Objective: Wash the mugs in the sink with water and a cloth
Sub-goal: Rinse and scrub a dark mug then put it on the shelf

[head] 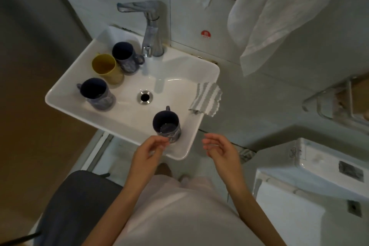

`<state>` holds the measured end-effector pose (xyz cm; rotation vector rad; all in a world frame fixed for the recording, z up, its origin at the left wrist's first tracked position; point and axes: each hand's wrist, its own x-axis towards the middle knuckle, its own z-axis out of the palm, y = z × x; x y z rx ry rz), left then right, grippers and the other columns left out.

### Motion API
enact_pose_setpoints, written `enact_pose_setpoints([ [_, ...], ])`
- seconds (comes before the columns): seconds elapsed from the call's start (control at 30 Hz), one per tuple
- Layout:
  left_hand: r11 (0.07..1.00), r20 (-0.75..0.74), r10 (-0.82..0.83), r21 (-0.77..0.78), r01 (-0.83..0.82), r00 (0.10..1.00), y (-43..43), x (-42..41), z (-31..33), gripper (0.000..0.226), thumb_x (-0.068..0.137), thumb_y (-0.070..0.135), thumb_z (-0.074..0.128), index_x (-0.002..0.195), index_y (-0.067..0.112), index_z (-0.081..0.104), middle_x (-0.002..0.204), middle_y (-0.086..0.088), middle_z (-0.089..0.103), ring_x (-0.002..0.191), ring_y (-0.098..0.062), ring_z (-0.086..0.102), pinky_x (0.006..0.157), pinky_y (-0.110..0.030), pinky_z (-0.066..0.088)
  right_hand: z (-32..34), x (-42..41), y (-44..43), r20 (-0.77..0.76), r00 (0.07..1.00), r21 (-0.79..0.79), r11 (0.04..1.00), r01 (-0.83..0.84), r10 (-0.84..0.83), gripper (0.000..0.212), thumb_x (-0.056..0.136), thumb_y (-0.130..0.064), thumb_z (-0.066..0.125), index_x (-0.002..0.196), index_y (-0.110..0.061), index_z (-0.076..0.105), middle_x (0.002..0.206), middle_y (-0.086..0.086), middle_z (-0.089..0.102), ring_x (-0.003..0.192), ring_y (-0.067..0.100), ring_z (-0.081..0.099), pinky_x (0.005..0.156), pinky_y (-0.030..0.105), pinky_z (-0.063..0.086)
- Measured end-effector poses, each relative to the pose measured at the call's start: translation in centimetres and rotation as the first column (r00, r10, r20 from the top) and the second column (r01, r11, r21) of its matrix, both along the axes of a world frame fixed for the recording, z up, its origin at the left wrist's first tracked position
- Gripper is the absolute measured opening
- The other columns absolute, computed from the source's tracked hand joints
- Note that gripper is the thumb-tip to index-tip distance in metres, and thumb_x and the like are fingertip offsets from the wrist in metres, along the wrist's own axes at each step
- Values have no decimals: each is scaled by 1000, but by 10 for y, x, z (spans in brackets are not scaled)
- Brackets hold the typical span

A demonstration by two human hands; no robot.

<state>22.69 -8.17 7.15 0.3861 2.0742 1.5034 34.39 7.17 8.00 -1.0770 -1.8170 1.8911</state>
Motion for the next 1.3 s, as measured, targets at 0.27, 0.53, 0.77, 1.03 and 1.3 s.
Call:
enact_pose_setpoints([
  [0.27,983,-297,-139,-161,94,945,-1,-45,-21,34,80,-9,57,101,17,63,111,5,56,109,-18,51,95,-32,42,0,-50,-14,69,992,87,990,-115,109,39,82,15,45,97,-17,62,90,-2,67,77,3,63,73,14,48],
  [0.53,929,-254,-367,-143,340,895,-32,-129,-31,29,78,14,48,102,18,64,109,7,54,107,-7,52,92,-25,42,-25,-149,-37,229,973,298,949,-103,33,39,85,9,47,91,-28,58,85,-14,64,84,6,62,77,12,46],
  [0.77,875,-124,-484,-92,476,866,-51,-218,-23,30,89,3,52,98,30,58,107,12,57,104,-1,53,88,-14,44,-38,-199,-84,384,914,304,953,13,-134,28,89,3,47,105,-13,62,93,-3,64,87,10,59,72,2,38],
  [1.03,789,-31,-614,-51,613,788,-39,-242,-28,26,91,7,53,105,29,55,113,15,56,107,0,51,88,-13,44,-42,-207,-109,582,717,543,840,9,-384,33,87,-12,60,118,-7,52,114,7,55,102,23,52,81,31,44],
  [1.3,620,-130,-783,-72,782,609,3,-233,-48,42,92,15,55,129,34,46,131,18,45,119,3,39,97,-13,32,-60,-196,-107,670,604,598,796,-94,-432,22,94,-23,50,115,-19,54,107,3,63,88,20,60,76,33,51],
])
